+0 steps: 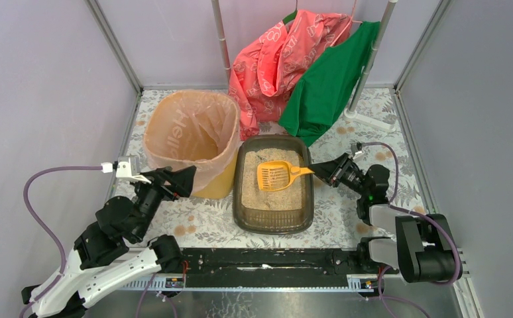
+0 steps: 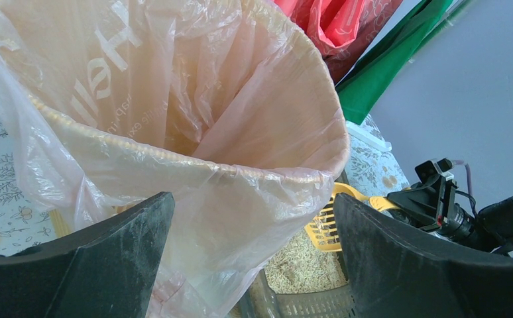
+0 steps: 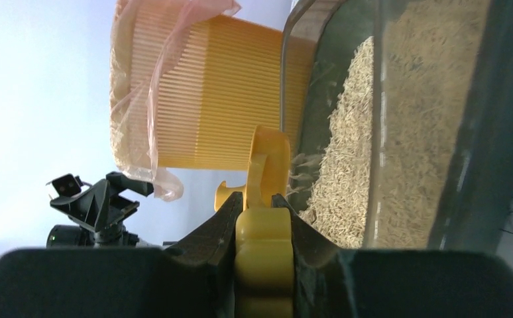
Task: Clean the litter box
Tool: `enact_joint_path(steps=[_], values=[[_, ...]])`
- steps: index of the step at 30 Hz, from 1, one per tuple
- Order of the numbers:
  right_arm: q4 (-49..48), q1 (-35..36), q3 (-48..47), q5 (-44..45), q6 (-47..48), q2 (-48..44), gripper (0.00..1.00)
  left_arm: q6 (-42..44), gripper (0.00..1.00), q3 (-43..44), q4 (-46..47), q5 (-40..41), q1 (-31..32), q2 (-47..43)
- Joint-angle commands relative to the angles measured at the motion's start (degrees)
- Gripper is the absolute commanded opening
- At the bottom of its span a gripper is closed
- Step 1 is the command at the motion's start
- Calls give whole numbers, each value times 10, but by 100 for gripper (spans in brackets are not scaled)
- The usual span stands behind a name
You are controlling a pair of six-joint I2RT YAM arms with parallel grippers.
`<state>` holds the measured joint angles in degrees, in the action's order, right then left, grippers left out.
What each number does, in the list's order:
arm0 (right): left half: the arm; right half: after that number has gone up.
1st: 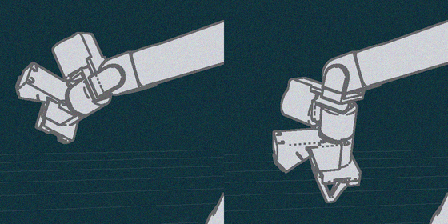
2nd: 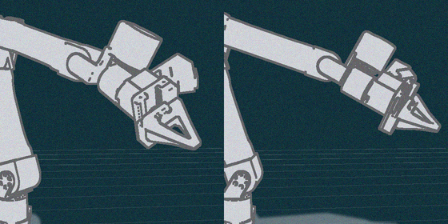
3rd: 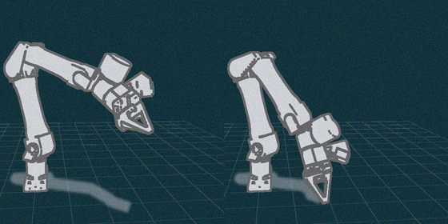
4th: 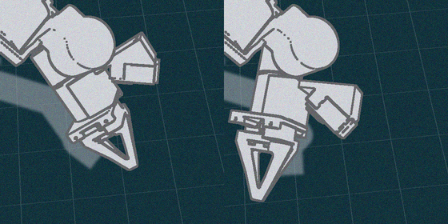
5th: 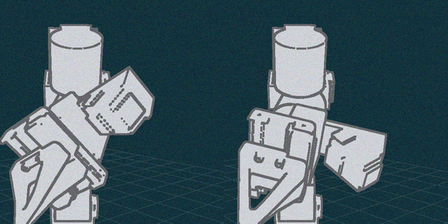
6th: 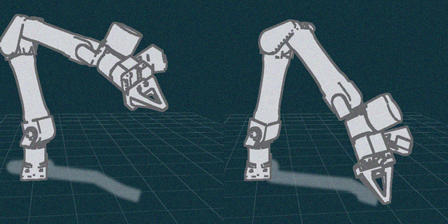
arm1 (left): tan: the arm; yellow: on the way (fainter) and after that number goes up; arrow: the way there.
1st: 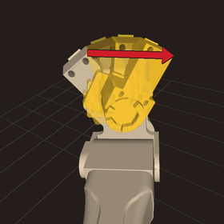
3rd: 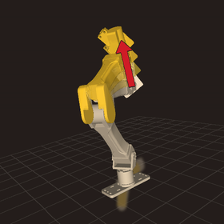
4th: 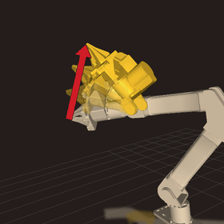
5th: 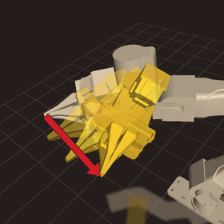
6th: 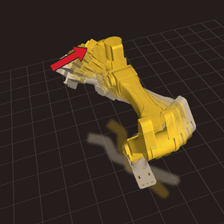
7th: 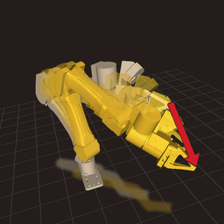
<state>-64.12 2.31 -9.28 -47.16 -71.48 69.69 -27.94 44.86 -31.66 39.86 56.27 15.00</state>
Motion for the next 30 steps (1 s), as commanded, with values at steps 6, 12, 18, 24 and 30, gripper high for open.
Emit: enact_joint_path(steps=[6, 12, 18, 24, 30], values=[[-10, 8, -23, -9, 22, 7, 0, 5, 99, 2, 37, 4, 4, 9], [337, -14, -135, 44, 224, -98, 0, 5, 99, 6, 27, 11, 4, 3], [508, -9, -237, 76, 338, -121, 0, 7, 99, -8, 32, 17, 4, -1], [542, 6, -264, 104, 365, -119, 0, 12, 99, -4, 38, 12, 4, 1], [499, 7, -293, 60, 309, -115, 0, 19, 99, 5, 28, 20, 4, -13]])
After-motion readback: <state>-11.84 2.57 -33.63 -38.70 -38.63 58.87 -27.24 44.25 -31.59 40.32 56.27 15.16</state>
